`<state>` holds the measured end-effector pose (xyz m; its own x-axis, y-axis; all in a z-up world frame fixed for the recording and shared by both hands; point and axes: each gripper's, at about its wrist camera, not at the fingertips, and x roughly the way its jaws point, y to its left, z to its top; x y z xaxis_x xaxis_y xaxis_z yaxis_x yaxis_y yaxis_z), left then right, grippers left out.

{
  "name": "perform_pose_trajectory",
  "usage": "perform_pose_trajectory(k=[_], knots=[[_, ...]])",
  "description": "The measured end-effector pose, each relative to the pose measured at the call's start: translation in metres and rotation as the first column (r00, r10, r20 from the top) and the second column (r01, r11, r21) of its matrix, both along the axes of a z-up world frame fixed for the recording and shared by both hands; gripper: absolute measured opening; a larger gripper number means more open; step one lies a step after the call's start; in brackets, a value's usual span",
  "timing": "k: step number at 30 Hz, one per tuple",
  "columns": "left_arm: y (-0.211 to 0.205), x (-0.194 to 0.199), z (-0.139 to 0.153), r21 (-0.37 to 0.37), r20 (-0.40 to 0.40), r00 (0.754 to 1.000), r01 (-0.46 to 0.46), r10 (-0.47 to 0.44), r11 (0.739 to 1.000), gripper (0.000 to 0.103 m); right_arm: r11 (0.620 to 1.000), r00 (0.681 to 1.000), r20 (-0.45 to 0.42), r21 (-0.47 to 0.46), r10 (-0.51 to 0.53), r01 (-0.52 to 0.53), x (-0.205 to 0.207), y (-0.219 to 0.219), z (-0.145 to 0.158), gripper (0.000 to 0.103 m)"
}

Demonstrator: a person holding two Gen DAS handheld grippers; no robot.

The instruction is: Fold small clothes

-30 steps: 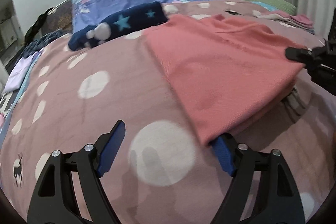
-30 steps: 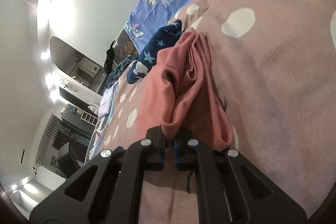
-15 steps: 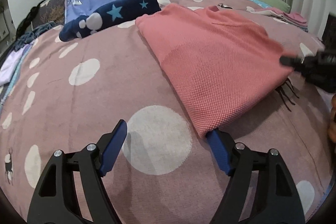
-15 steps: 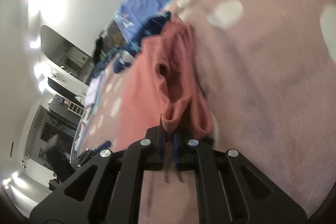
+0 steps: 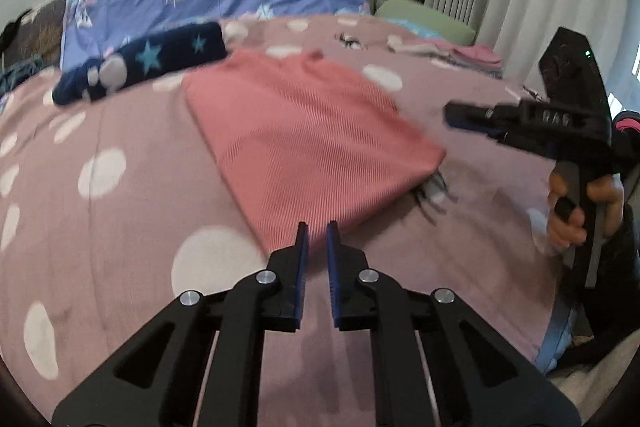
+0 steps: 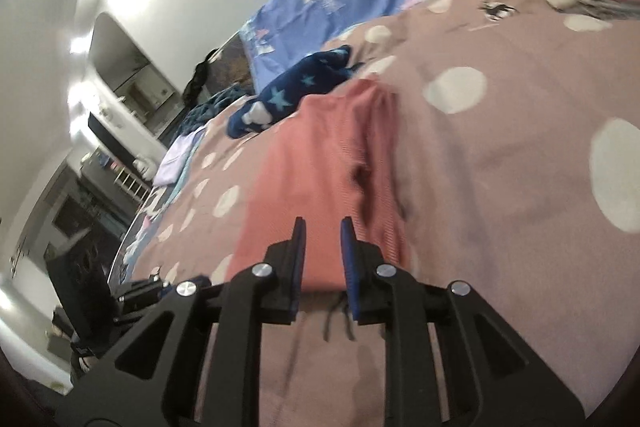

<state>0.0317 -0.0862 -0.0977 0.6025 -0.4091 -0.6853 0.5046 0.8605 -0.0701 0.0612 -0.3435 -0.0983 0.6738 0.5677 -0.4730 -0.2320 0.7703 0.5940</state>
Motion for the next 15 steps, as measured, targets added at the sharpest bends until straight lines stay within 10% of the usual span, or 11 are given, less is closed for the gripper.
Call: perform_pose_trajectory(k=[9,15], knots=[[-0.002,0.03,-0.04,0.0,-0.088,0.994,-0.07,0.069,0.998,0.014,0.987,0.989,-0.133,-0.159,-0.058,0.036,0.015,0.013,-0.041,0.002],[-0.001,0.031,-0.043,-0.006,-0.088,0.994,-0.067,0.067,0.998,0.014,0.993,0.999,-0.032,-0.116,-0.019,0.016,0.005,0.012,-0.017,0.037]])
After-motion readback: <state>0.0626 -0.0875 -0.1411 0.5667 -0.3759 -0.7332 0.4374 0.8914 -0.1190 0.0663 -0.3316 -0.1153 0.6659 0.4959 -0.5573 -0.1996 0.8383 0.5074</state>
